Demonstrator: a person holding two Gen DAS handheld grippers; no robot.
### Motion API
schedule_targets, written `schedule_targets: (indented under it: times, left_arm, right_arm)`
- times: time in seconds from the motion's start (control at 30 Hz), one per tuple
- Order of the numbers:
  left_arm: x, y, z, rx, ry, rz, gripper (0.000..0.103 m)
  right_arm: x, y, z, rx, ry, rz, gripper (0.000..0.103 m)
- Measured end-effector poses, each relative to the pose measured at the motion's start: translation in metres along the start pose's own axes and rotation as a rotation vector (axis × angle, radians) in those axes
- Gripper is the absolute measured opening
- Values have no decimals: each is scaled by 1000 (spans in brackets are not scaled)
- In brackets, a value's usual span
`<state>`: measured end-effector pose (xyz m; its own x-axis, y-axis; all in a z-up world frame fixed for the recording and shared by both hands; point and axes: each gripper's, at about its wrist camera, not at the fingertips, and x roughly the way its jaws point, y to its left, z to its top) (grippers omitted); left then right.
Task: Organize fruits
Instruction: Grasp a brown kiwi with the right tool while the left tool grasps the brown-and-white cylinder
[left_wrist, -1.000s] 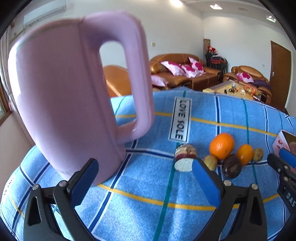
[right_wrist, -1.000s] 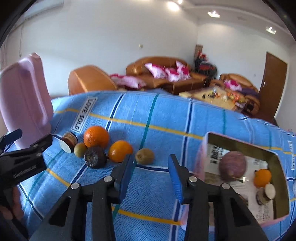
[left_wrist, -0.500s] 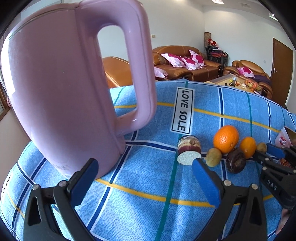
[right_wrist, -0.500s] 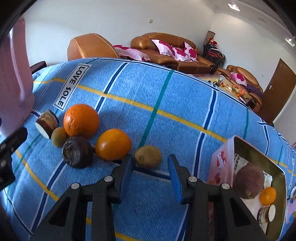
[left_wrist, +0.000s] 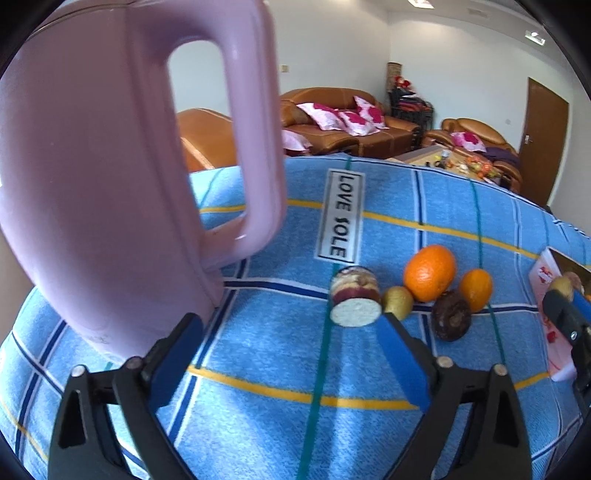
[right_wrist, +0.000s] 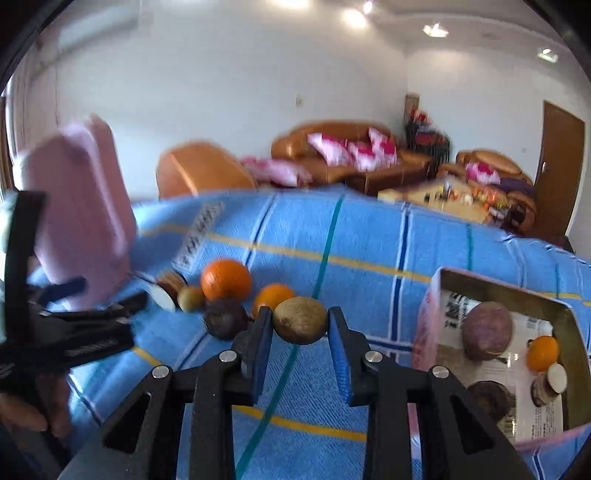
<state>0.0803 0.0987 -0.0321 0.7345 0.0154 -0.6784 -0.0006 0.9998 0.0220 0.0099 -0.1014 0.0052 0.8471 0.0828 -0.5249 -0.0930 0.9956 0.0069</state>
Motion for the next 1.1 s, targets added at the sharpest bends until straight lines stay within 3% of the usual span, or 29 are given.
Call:
schedule_targets:
  times: [0.13, 0.27, 0.43, 0.5, 0.77, 0.8, 0.83, 0.9, 1.1]
  left_arm:
    - [0, -10, 5, 9, -19, -31, 90]
    - [6, -33, 17, 88, -43, 14, 86]
    - [30, -44, 33, 90, 31, 59, 66]
    - [36, -41, 36, 62, 39, 67, 66]
    - [60, -27, 35, -50, 122, 13, 66]
    - [61, -25, 33, -64, 128, -6, 61]
    - [63, -24, 33, -72, 137, -39, 48]
    - [64, -24, 32, -72, 139, -55, 38]
    - [45, -22, 24, -106, 83, -96, 35]
  right_arm:
    - [2, -3, 2, 10, -4, 29, 32]
    - [4, -8, 1, 39, 3, 58, 32]
    - [6, -17, -1, 70, 17, 76, 32]
    - [8, -19, -1, 78, 22, 80, 32]
    - [11, -21, -1, 87, 37, 85, 32]
    - [11, -21, -1, 88, 39, 85, 32]
    - [13, -21, -1, 90, 43, 84, 32]
    - [15, -22, -1, 94, 48, 83, 32]
    - [13, -25, -1, 104, 32, 78, 32]
